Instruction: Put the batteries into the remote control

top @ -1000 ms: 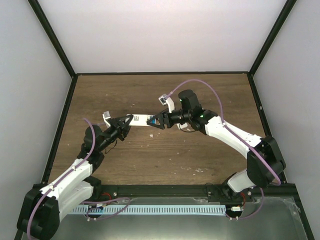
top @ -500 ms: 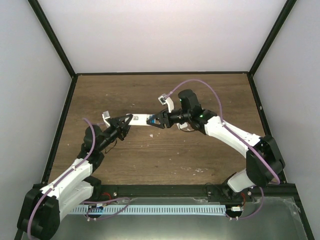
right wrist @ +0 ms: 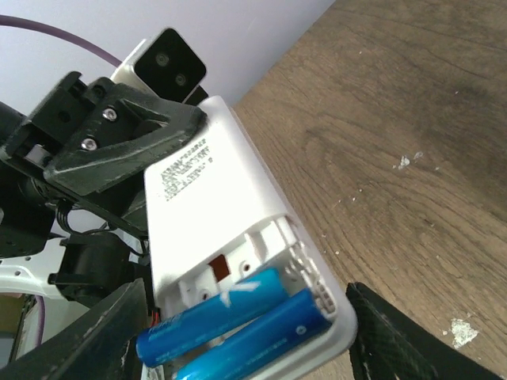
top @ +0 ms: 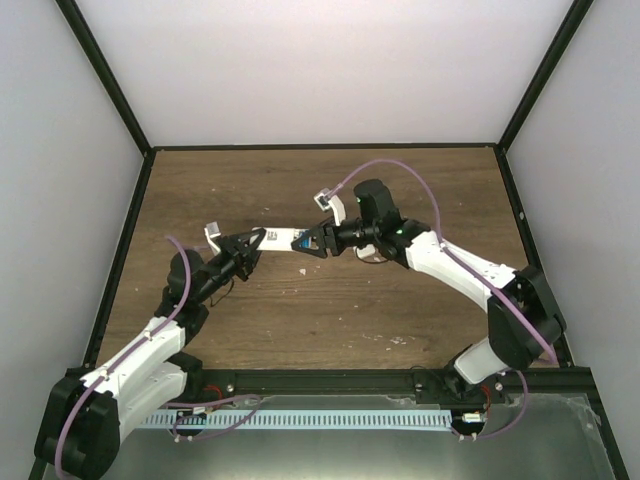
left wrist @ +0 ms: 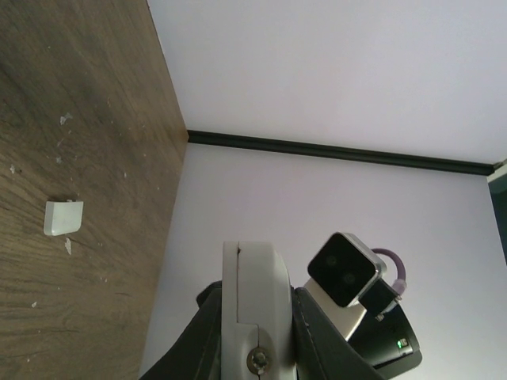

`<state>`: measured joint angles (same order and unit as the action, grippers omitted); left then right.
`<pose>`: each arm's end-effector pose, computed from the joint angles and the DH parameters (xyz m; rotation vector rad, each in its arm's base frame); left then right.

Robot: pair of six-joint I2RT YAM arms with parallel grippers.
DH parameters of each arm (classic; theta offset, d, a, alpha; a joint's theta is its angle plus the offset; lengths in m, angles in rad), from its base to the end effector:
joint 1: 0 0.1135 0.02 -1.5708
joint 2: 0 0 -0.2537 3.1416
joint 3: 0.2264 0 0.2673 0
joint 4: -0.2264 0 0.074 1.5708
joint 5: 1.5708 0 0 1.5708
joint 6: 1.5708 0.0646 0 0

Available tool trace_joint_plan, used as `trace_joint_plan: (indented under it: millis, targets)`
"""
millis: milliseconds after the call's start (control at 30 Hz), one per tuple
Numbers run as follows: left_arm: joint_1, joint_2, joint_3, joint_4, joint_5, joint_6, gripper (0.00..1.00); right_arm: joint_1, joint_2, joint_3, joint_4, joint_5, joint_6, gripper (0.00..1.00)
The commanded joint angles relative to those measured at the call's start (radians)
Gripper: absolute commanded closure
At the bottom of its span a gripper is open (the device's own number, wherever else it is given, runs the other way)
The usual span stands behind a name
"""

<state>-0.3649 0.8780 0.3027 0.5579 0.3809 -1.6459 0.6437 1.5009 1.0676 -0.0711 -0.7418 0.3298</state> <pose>0.2185 -0.1092 0.2150 -0.8477 1.7405 -1.7749 0.2701 0.2572 0.2529 -0.8273 2.0560 1.3388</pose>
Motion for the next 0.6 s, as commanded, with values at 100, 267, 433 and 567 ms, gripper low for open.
trace_joint_plan:
  millis: [100, 267, 433, 567]
  targets:
    - [-0.003, -0.010, 0.015, 0.058, 0.019, -0.011, 1.00, -0.004, 0.005, 0.079, -0.028, -0.025, -0.003, 0.37]
    - [-0.002, -0.011, 0.014, 0.058, 0.019, -0.010, 1.00, -0.004, -0.008, 0.099, -0.046, -0.020, 0.002, 0.35]
    - [0.000, -0.012, 0.008, 0.061, 0.018, -0.013, 1.00, -0.004, -0.011, 0.110, -0.076, -0.041, 0.009, 0.31]
    - [0.001, -0.013, 0.004, 0.065, 0.021, -0.018, 1.00, -0.005, -0.010, 0.112, -0.114, -0.041, 0.003, 0.30]
